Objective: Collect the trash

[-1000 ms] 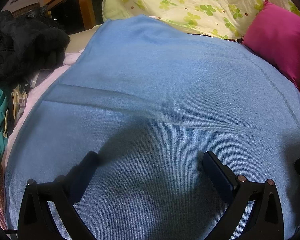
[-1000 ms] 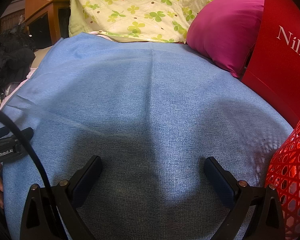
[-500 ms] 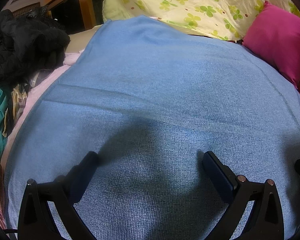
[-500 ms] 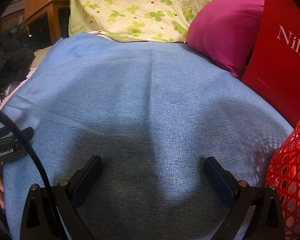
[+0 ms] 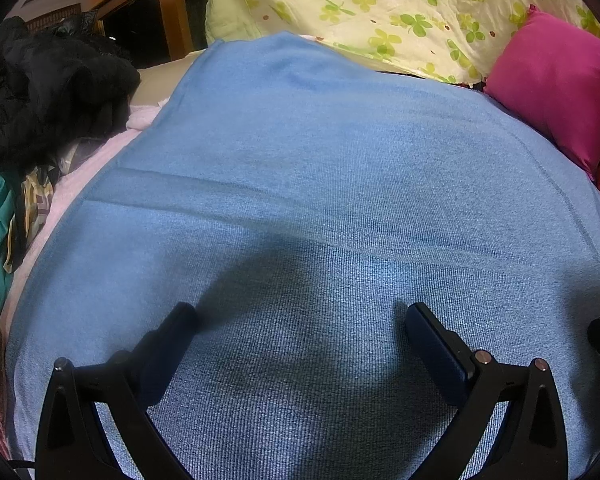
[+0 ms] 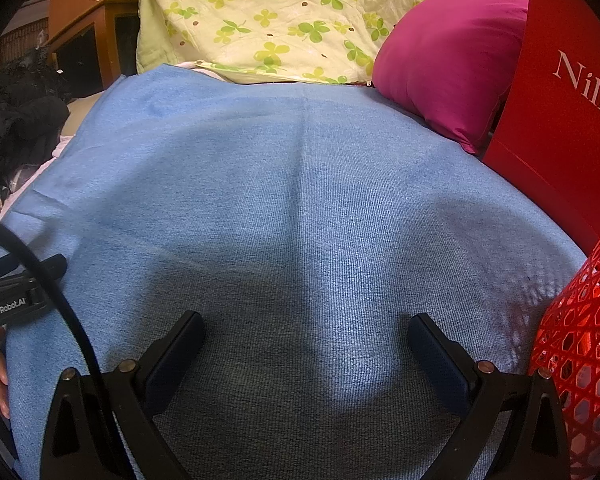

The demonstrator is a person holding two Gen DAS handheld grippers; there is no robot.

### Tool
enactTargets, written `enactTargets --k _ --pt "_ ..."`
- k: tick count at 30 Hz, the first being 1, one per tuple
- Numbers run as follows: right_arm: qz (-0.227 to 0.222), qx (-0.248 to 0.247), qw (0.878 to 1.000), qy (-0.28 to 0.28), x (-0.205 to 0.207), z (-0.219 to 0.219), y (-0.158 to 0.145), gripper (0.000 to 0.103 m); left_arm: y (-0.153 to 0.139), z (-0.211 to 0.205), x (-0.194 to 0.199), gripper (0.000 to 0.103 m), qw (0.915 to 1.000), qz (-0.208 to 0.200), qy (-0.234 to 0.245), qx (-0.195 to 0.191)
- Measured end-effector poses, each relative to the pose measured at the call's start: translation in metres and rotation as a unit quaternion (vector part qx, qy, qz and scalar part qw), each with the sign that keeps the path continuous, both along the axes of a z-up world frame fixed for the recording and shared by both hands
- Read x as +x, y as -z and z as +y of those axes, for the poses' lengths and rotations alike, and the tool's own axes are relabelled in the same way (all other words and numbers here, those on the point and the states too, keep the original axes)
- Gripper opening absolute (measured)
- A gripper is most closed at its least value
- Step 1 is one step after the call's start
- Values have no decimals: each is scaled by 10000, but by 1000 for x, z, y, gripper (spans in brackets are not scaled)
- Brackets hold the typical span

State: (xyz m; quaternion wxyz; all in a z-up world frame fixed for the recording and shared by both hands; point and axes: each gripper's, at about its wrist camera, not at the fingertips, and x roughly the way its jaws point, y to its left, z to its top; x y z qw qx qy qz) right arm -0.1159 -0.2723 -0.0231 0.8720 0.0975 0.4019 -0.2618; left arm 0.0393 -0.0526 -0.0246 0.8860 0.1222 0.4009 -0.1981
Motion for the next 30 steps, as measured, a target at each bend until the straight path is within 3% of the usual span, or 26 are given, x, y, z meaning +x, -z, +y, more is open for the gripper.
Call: enactTargets --k 30 --pt "-2 -1 10000 -5 0 0 0 103 -1 0 1 103 10000 61 -4 -1"
